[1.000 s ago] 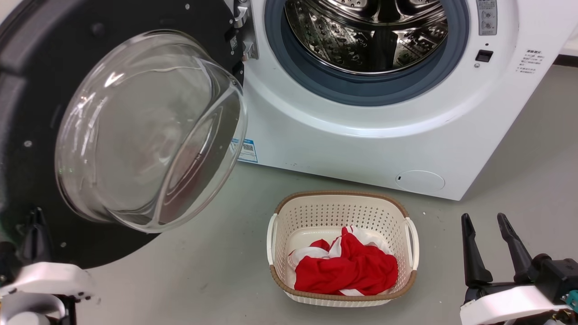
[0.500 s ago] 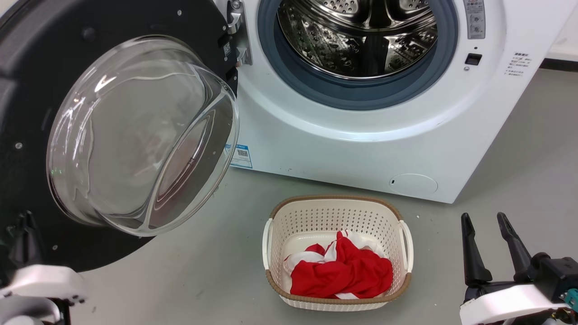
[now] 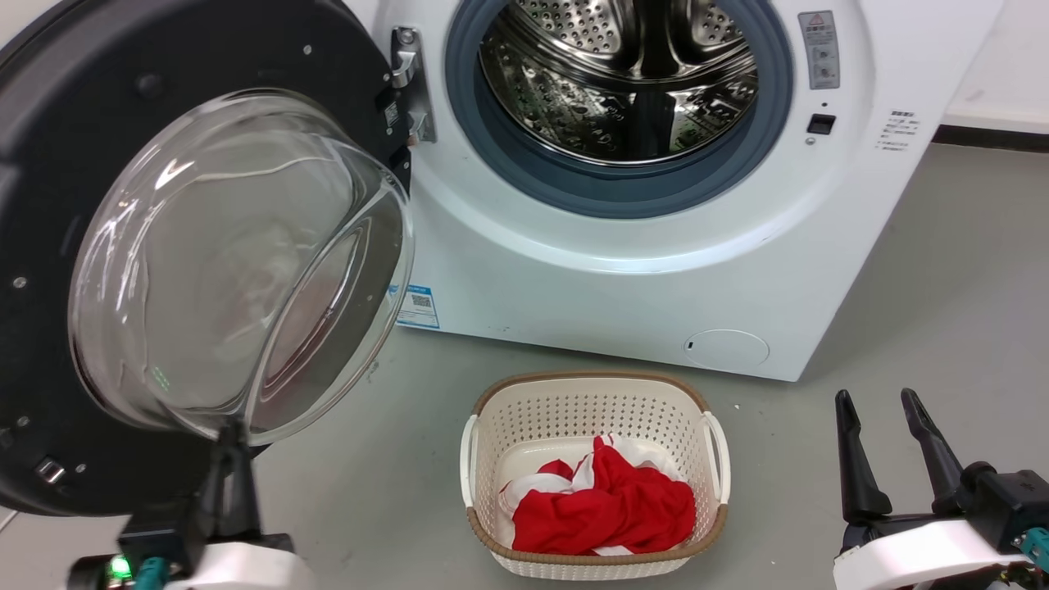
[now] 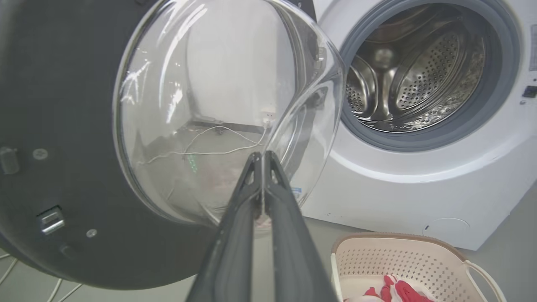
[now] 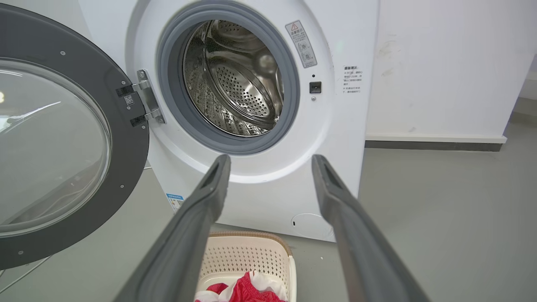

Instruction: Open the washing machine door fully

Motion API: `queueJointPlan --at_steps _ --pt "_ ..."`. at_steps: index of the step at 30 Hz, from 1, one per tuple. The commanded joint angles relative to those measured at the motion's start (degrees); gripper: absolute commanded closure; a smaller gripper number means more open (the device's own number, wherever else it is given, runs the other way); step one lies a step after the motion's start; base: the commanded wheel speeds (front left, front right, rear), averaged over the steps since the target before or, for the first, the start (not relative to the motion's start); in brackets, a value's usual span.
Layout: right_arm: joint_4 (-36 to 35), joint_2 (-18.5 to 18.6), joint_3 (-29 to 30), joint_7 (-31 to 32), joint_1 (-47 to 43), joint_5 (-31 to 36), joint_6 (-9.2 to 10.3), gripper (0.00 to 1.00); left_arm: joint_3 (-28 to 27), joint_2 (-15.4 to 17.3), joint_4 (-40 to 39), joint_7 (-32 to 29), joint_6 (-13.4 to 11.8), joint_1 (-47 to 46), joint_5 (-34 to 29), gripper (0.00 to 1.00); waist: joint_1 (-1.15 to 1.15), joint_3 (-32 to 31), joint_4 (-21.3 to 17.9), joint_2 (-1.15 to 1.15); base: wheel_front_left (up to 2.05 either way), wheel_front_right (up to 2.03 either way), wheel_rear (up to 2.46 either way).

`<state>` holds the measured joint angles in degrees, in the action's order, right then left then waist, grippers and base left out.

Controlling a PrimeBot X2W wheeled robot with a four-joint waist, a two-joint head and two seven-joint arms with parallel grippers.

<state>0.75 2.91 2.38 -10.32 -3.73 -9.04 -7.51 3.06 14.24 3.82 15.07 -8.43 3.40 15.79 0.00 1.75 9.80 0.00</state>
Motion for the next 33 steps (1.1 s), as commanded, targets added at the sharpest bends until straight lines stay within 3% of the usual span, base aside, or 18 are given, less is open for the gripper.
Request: queueJointPlan --at_steps 1,8,14,23,33 --pt "-0.2 -0.1 0.0 -0.3 -0.3 0.1 0.04 0.0 1.0 -0.5 0.0 0.1 0.6 -0.3 -0.4 0.0 0.0 -0.3 -0.6 0.0 0.0 0.0 0.0" --pt "-0.6 -0.1 0.4 -0.2 -0.4 1.1 0.04 0.0 5.8 -2.8 1.8 0.1 3.3 -4.5 -1.4 0.0 0.0 -1.0 -3.3 0.0 0.0 0.0 0.0" --pt "-1.2 -0.1 0.8 0.1 -0.1 2.3 0.04 0.0 6.8 -4.5 3.3 0.1 3.7 -8.2 -2.9 0.0 0.0 -1.2 -6.5 0.0 0.0 0.0 0.0" --pt "-1.9 -0.1 0.4 0.6 0.2 3.3 0.04 0.0 4.7 -6.0 2.5 0.1 3.6 -9.4 -5.2 0.0 0.0 -1.2 -9.6 0.0 0.0 0.0 0.0" --pt "-1.6 -0.1 -1.1 0.2 -0.1 2.8 0.04 0.0 2.2 -7.5 1.8 0.1 4.2 -6.6 -7.7 0.0 0.0 -1.1 -9.9 0.0 0.0 0.0 0.0"
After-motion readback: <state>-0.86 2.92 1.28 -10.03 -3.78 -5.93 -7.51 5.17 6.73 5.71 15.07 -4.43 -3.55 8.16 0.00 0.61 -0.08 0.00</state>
